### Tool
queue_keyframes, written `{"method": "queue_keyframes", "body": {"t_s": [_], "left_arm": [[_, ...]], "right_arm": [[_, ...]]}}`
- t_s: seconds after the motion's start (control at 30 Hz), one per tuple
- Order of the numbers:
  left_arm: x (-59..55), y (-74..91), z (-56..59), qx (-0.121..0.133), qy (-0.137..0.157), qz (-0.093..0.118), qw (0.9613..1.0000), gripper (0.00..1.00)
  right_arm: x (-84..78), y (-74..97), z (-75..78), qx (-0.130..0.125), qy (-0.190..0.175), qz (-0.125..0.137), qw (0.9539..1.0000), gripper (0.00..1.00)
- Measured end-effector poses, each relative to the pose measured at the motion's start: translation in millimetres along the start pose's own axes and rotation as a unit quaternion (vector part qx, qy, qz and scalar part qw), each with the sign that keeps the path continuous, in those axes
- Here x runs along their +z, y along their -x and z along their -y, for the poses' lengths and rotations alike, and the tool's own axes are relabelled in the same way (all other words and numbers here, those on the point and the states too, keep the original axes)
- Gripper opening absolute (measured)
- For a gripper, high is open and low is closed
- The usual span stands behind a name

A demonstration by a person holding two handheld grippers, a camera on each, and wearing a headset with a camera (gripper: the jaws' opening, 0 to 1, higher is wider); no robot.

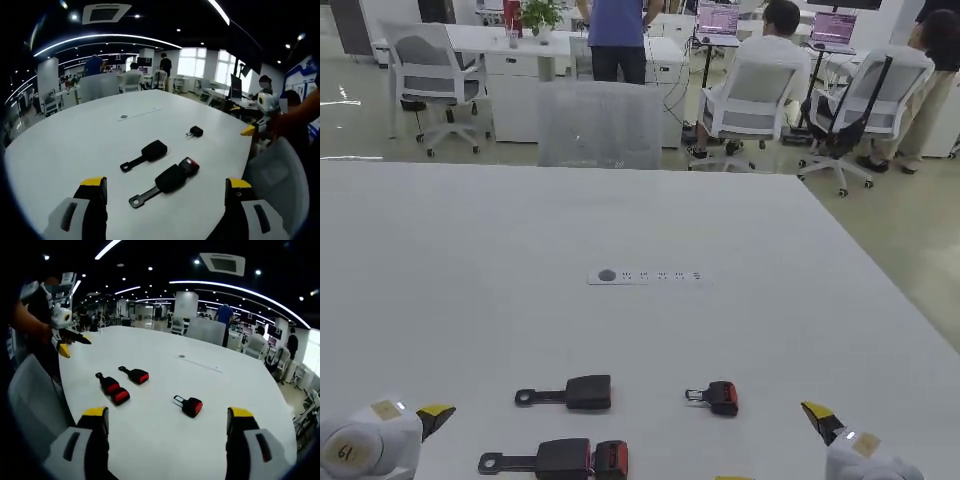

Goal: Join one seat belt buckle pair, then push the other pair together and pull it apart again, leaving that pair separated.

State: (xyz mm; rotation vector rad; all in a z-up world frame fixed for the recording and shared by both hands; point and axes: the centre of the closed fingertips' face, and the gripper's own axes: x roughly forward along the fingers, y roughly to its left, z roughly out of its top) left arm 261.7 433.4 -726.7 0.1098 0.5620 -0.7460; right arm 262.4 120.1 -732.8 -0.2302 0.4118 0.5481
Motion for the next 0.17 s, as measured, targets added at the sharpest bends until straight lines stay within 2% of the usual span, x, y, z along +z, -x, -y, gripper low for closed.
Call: {"method": "queue_keyframes", "body": {"t_s": [0.17], "left_arm": [[3.2, 1.6, 1.6, -0.001, -0.002, 0.003, 1.0, 1.0]], "right_arm": [[-2.6, -0.1, -4.2, 0.007, 0.0, -0.003, 1.0, 0.99]]}}
